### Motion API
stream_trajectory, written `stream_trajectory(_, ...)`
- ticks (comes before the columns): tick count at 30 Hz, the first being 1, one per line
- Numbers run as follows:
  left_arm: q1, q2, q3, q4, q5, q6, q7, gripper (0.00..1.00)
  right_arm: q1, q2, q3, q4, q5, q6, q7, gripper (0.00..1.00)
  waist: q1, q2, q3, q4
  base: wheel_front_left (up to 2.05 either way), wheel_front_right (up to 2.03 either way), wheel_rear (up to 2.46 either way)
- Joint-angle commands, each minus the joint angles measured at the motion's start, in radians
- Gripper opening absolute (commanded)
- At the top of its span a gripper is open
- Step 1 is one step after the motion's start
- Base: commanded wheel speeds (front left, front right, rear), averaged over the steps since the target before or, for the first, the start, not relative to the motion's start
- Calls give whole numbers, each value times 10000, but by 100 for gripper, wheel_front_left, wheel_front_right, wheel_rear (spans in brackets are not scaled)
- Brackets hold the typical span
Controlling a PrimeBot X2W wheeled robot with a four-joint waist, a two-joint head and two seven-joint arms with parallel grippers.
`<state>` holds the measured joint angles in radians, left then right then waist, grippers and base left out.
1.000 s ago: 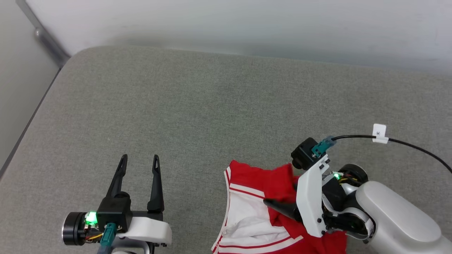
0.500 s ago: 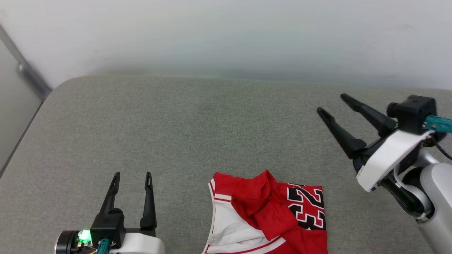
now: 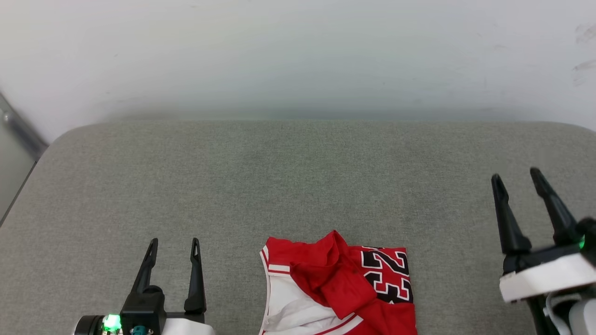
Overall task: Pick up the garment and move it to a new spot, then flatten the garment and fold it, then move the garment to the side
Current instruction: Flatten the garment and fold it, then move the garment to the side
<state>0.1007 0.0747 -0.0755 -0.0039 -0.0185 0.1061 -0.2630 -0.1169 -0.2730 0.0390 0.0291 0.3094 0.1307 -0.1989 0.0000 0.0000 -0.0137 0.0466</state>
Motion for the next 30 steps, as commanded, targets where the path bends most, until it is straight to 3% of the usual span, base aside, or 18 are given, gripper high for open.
stream_trajectory(1,126,26,21,-26,74,-9,-21,100,336,234,-163,-103,-196,-2,-118,100,0,0,-22,-19,0,0,0)
stream_trajectory(9,198,35,31,-62,51,-31,-21,100,1827,1371,-758,-351,-663,-2,-424,100,0,0,-64,-11,0,0,0)
stream_trajectory(14,260,22,27,-58,39,-20,-21,100,2413,1678,-827,-307,-848,-2,-558,100,0,0,-74,50,0,0,0)
stream_trajectory(23,339,9,64,-49,1,-34,-21,100,2330,1726,-801,-193,-1016,-2,-628,100,0,0,-85,76,0,0,0)
stream_trajectory(30,260,8,98,-24,1,-74,-21,100,1083,1036,-1012,-744,-1007,-2,-550,100,0,0,-44,96,0,0,0)
